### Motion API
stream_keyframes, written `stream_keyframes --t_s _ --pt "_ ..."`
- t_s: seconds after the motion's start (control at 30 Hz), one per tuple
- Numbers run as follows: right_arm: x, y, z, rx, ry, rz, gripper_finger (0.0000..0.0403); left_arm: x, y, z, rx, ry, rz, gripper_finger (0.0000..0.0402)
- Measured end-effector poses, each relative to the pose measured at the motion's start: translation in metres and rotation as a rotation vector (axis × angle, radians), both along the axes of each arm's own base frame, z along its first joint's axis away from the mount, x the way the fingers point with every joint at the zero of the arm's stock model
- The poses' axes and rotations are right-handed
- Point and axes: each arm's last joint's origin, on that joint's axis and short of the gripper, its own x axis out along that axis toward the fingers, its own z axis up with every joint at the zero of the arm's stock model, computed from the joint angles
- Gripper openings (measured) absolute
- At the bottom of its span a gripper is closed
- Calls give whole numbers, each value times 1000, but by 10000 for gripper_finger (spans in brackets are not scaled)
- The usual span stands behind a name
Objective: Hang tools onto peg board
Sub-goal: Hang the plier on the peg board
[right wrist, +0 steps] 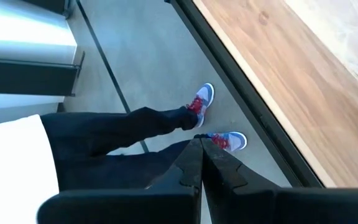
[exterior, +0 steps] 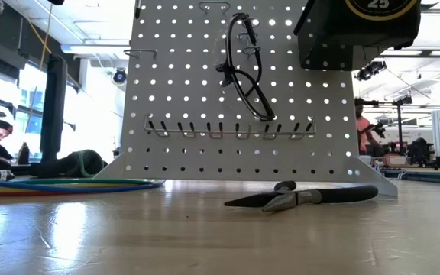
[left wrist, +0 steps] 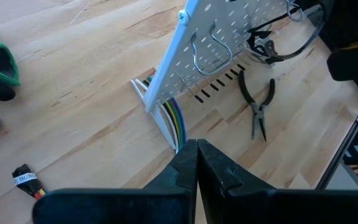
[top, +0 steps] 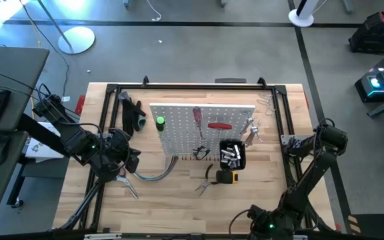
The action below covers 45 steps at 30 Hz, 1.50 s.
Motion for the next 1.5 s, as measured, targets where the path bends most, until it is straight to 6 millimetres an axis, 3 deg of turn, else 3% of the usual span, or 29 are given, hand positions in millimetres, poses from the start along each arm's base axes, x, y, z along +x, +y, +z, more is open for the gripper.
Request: stream_keyframes --t_s 0.57,1.5 --pt "19 -12 0 -6 -2 -61 0 0 0 0 23 29 -52 0" --pt "18 -13 -1 -24 7 -59 0 0 0 0 25 29 -52 0"
